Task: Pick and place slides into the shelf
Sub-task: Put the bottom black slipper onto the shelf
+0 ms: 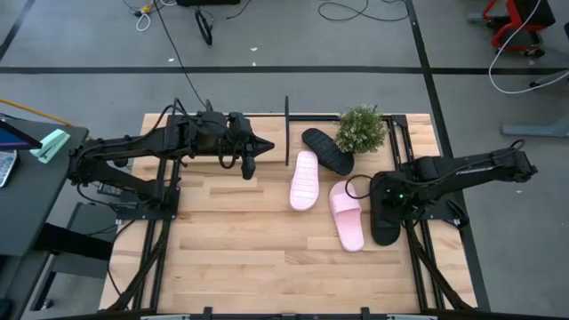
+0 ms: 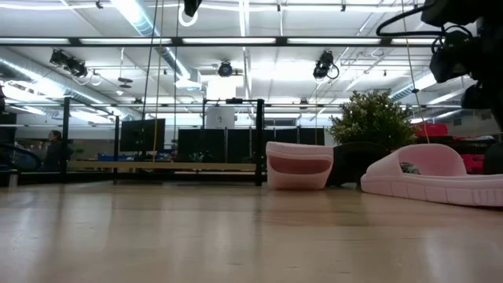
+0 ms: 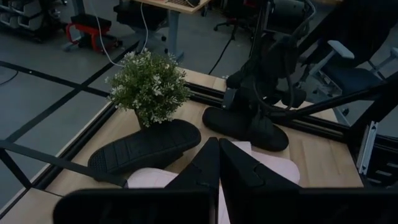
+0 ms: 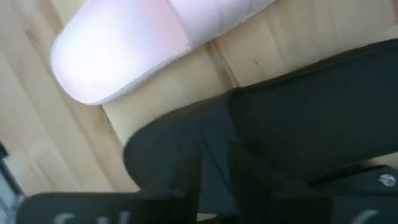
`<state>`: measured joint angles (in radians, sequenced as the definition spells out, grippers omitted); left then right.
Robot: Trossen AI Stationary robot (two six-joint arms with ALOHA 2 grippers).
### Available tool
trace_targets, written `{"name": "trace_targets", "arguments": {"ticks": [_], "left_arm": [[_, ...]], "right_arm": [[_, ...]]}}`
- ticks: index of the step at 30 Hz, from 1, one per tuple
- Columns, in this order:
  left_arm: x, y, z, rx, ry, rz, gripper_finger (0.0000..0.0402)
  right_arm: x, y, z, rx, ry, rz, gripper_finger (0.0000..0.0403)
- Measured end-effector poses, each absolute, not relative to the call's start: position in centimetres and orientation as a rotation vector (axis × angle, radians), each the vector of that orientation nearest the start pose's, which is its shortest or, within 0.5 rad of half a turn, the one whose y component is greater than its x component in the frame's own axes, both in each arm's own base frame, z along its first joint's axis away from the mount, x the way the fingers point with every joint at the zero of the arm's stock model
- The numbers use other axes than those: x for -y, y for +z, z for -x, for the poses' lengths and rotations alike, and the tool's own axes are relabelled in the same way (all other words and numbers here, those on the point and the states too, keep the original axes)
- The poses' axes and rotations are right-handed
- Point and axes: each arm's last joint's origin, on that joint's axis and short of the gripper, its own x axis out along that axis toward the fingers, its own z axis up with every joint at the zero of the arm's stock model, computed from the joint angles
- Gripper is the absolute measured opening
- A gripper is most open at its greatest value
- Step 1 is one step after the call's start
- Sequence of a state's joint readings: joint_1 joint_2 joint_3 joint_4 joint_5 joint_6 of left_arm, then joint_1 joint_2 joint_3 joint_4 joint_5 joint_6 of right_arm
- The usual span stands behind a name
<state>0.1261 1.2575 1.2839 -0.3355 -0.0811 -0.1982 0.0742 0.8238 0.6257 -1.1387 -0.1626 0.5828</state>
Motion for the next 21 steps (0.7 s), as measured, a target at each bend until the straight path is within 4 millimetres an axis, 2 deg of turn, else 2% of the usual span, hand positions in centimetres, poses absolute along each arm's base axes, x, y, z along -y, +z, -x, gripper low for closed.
{"name": "trace_targets", "arguments": {"ticks": [6,10,15,21], "left_arm": [[-3.7,39.1,-27.1,-0.291,0.235,0.203,0.0020],[-3.7,39.1,-27.1,-0.296,0.236,0.203,0.0024],[-3.7,39.1,-27.1,-0.296,0.236,0.203,0.0019],[-3.7,39.1,-27.1,-0.300,0.237,0.204,0.0012]], "right_arm": [[-1.2,20.8,-11.9,-1.339,-0.217,-0.497,0.0172],[-1.1,20.3,-12.4,-1.375,-0.200,-0.474,0.0206],[-0.9,19.4,-13.1,-1.467,-0.155,-0.438,0.0216],[-0.5,18.4,-13.9,-1.572,-0.097,-0.458,0.0198]]}}
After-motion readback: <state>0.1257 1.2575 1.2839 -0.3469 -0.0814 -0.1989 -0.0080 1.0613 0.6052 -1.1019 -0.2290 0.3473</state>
